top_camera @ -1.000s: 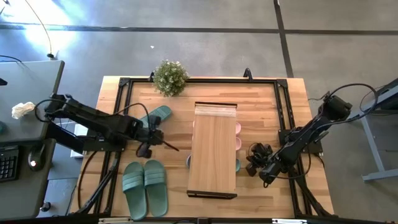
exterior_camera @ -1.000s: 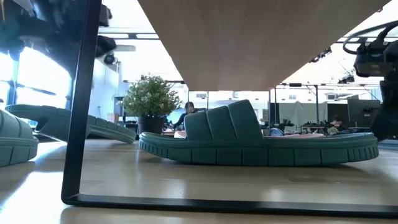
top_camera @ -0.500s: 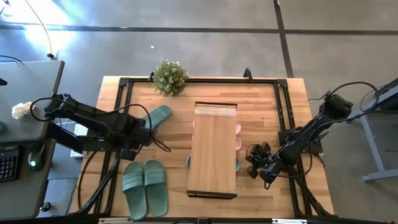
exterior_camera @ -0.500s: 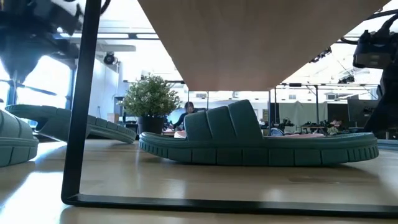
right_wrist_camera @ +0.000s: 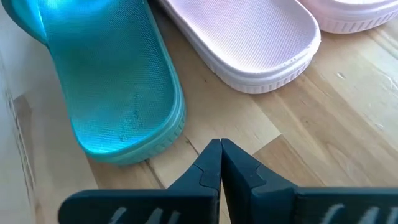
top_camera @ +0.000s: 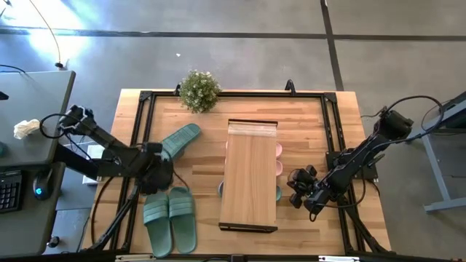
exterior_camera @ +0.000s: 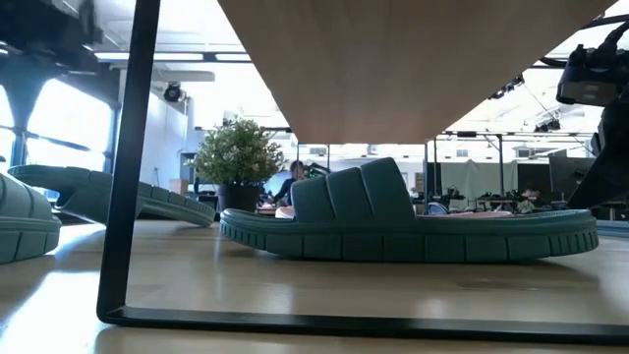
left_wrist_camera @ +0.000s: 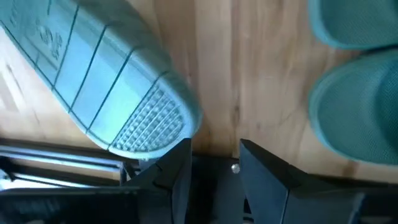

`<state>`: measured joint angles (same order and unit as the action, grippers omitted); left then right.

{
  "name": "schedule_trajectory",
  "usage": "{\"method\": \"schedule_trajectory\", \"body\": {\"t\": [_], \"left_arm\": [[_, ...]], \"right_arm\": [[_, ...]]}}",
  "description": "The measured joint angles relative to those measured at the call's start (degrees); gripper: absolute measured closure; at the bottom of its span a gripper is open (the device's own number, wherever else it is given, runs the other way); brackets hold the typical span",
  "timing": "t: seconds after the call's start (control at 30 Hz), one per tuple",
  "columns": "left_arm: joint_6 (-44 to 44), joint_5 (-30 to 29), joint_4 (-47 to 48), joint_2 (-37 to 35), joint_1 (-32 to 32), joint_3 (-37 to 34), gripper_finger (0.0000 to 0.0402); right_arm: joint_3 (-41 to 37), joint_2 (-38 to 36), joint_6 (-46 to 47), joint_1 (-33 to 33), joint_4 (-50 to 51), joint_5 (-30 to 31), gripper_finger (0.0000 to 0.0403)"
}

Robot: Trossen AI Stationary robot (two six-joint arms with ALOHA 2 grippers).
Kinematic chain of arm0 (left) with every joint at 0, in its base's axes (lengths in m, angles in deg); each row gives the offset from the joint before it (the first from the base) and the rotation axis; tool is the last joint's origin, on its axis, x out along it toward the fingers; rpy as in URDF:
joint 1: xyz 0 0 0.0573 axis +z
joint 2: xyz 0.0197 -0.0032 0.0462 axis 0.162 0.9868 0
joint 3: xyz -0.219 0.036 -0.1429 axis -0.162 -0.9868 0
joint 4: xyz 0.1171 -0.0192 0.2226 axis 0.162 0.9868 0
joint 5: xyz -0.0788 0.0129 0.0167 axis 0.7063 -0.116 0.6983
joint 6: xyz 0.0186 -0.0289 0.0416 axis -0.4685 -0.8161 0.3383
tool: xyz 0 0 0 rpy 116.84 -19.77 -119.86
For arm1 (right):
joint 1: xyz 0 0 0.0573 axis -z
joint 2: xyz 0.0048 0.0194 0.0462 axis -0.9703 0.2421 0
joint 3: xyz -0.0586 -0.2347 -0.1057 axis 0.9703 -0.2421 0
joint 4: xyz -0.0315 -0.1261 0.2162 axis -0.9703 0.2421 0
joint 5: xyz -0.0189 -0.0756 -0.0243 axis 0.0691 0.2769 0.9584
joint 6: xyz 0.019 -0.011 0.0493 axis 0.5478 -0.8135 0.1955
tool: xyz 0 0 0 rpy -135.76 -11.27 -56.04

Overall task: Pick and place slides into the shelf
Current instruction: Put the top green slipper under the shelf

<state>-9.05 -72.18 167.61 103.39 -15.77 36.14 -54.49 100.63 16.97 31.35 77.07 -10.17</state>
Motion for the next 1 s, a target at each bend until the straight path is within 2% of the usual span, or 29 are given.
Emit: {"method": "schedule_trajectory", "body": {"t": [0.13, 0.27, 0.57, 0.87, 1.0], "left_arm": [[-5.2, -6.4, 1.0, 4.5, -6.5, 1.3, 0.0280], [-11.1, -12.0, 0.5, 10.0, -10.1, 1.4, 0.0280], [-20.7, -10.2, -0.9, 19.8, -11.8, 1.3, 0.0279], [-30.3, -14.7, -0.9, 23.1, -11.7, 1.3, 0.0279], [-30.7, -15.3, -3.1, 23.2, -11.6, 1.3, 0.0279]], "right_arm": [[0.0, 0.0, -0.4, 0.0, 0.5, 0.0, 0.0402], [0.0, 0.0, -0.4, 0.0, 0.7, -0.9, 0.0402], [0.0, 0.0, -0.4, 0.0, 1.2, -2.4, 0.0402], [0.0, 0.0, -0.4, 0.0, 1.6, -2.8, 0.0402], [0.0, 0.0, -0.7, 0.0, 1.8, -5.0, 0.0402]]}}
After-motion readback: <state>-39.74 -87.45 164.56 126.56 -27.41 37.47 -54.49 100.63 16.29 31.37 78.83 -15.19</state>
